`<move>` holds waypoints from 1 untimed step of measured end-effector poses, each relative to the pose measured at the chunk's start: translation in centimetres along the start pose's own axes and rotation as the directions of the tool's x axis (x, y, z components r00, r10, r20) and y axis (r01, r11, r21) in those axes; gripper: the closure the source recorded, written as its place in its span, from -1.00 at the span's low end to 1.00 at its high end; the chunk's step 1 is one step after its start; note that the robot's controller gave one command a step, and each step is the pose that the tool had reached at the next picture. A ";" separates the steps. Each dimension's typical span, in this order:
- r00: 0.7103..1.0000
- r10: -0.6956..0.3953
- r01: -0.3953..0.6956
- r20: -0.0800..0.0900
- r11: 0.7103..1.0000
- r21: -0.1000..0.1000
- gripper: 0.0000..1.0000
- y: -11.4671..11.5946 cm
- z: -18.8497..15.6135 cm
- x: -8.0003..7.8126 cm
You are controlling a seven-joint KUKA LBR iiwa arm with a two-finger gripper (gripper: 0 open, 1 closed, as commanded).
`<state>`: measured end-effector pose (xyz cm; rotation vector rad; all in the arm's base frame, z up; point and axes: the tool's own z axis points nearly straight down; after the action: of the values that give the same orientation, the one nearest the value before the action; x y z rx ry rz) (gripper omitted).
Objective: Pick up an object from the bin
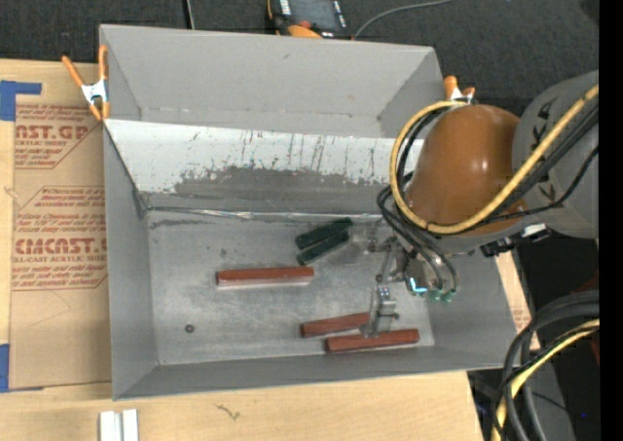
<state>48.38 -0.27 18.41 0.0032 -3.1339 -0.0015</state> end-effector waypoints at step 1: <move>0.992 -0.126 0.126 0.001 0.992 0.001 -1.00 -4.7 11.8 -1.9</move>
Offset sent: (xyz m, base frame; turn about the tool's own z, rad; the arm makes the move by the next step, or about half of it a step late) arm 0.0195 -0.0467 -0.1141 -0.1280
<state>50.15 -4.99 6.61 0.2011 -3.1287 -0.0012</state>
